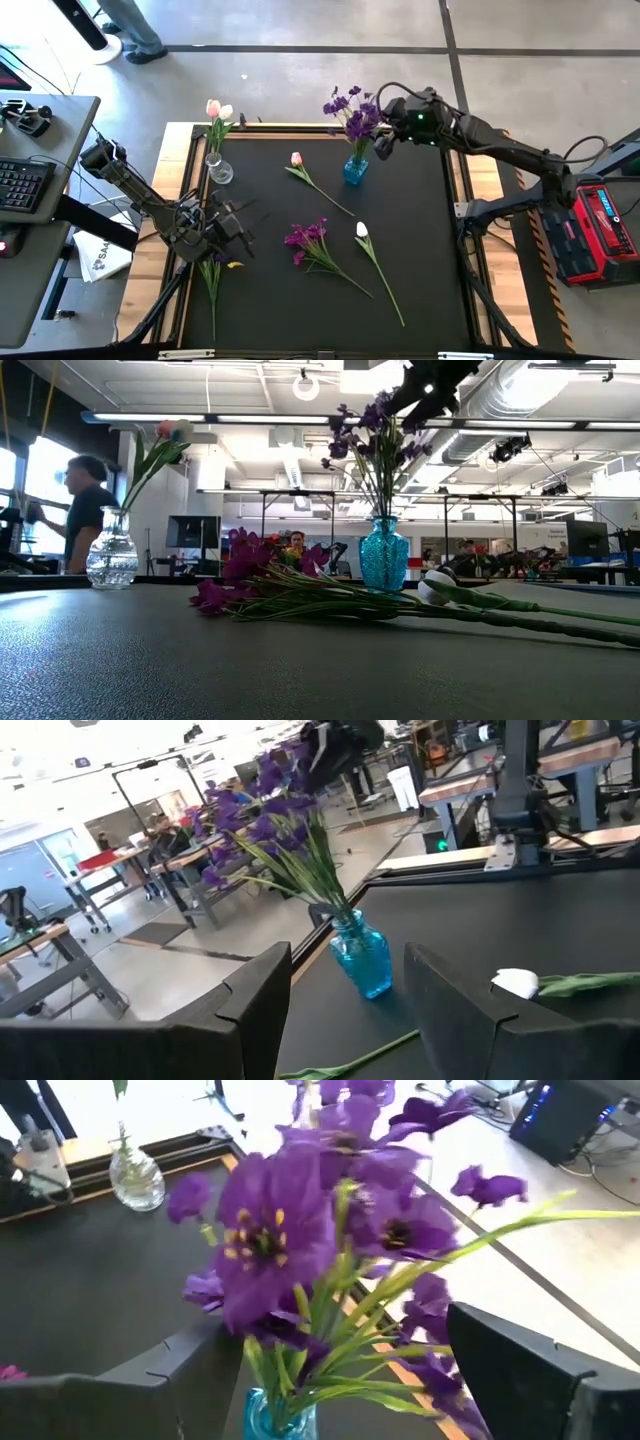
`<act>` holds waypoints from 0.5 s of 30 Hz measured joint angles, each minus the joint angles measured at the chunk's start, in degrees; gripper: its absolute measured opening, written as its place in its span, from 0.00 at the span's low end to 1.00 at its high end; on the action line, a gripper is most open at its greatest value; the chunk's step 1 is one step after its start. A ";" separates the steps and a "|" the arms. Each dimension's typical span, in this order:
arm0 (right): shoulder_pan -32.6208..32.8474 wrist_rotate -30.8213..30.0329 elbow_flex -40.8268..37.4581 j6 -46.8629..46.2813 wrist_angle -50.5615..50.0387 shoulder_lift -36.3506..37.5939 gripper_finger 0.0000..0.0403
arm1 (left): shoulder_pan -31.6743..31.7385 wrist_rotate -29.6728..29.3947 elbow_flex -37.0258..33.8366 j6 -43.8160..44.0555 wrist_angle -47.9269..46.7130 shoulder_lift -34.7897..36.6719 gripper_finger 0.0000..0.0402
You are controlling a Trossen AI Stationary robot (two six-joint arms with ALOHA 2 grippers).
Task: Sort flowers into vase by color
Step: Put the top violet flowers into the blue vase, then put the white flower into the transparent vase
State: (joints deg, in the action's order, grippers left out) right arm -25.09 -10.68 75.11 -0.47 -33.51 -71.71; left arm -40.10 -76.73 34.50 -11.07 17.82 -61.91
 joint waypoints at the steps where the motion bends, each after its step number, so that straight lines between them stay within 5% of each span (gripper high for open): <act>1: -0.21 -0.02 -0.02 -0.02 -0.19 0.47 0.80 | 0.00 -0.02 0.00 0.00 0.00 0.00 0.46; 8: 1.37 0.44 -0.02 -1.14 -3.00 5.06 0.78 | 0.02 0.00 0.00 -1.66 0.02 -0.02 0.46; 15: 11.55 -3.08 -1.18 -4.68 -8.11 8.14 0.76 | 0.54 0.01 0.00 -2.41 0.09 -0.02 0.46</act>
State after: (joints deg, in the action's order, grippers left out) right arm -13.55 -13.76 73.93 -5.15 -41.62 -63.57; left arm -39.56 -76.72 34.50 -13.48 17.91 -61.93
